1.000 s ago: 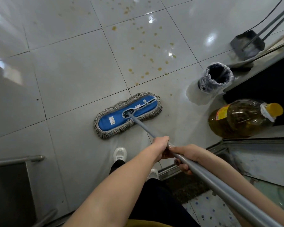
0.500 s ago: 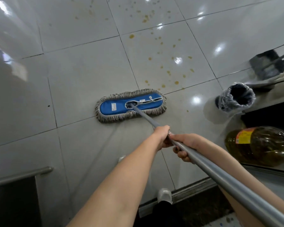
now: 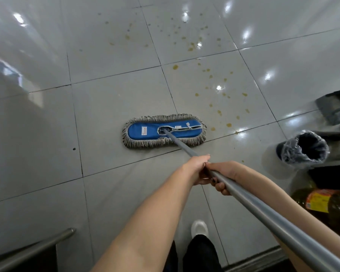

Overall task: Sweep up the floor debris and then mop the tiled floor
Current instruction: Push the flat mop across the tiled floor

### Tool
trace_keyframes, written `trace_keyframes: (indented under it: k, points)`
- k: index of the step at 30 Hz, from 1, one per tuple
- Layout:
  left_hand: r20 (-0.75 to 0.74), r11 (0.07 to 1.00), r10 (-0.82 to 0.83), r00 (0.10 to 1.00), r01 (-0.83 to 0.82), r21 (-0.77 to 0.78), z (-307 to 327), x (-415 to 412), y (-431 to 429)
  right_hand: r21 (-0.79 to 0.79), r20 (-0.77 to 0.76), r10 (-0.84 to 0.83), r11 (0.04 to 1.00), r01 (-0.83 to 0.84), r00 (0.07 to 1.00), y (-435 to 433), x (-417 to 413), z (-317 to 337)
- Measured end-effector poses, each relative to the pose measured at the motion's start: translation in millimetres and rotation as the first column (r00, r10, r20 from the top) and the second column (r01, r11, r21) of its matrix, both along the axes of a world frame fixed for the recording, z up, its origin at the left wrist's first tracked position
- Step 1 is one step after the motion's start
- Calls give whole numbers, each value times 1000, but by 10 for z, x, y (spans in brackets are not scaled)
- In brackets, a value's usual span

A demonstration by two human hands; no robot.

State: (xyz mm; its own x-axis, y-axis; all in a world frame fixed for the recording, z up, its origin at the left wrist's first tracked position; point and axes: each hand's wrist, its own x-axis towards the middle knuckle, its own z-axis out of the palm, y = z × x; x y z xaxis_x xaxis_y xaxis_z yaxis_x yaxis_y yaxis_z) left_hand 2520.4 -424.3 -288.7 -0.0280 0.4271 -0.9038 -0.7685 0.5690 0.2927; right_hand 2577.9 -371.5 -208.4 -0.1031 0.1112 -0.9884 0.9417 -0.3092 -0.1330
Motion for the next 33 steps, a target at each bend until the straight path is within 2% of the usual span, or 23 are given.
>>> trace_keyframes:
  k: [7, 14, 24, 33]
  points:
    - [-37, 994, 103, 994, -101, 47, -27, -423, 244, 25, 18, 40, 999, -40, 999, 234, -511, 55]
    - [-66, 992, 114, 991, -110, 65, -46, -1065, 770, 1, -13, 74, 997, -74, 997, 822, -1118, 47]
    - [-150, 987, 159, 976, -162, -5, -17, -2219, 1706, -29, -52, 133, 991, -134, 990, 1822, -2284, -87]
    - [-119, 989, 148, 982, -146, 23, 48, -3125, 2047, -37, -58, 209, 977, -211, 976, 2202, -3245, -73]
